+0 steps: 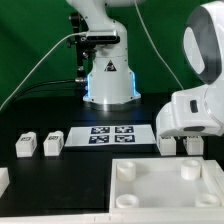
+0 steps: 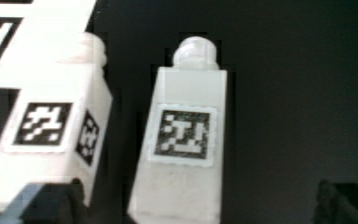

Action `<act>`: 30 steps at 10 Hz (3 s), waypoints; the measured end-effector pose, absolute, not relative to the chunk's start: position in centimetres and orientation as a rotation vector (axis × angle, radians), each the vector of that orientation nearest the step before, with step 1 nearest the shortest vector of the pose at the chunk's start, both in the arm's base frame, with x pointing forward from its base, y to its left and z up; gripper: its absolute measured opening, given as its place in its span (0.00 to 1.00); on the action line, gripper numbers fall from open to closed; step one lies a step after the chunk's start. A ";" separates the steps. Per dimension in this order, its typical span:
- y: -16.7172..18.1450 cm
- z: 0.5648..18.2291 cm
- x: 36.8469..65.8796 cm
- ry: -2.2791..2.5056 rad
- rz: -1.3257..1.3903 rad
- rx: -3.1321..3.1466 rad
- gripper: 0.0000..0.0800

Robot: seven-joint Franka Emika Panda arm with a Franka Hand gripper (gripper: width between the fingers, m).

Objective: Assemble one leg

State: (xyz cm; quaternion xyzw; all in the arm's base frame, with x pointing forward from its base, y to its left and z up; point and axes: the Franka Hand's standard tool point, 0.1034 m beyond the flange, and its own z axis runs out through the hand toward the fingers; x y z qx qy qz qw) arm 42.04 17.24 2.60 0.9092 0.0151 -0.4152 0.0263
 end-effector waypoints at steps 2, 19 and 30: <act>17.9 1.5 40.9 0.064 -1.269 2.809 0.81; 17.4 0.8 40.1 0.092 -1.278 2.813 0.36; 14.4 12.5 48.6 0.288 -0.110 3.152 0.37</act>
Offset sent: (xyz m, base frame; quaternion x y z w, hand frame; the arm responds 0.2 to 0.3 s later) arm -0.0134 -0.0011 -0.0149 0.0041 0.0072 0.0097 0.9999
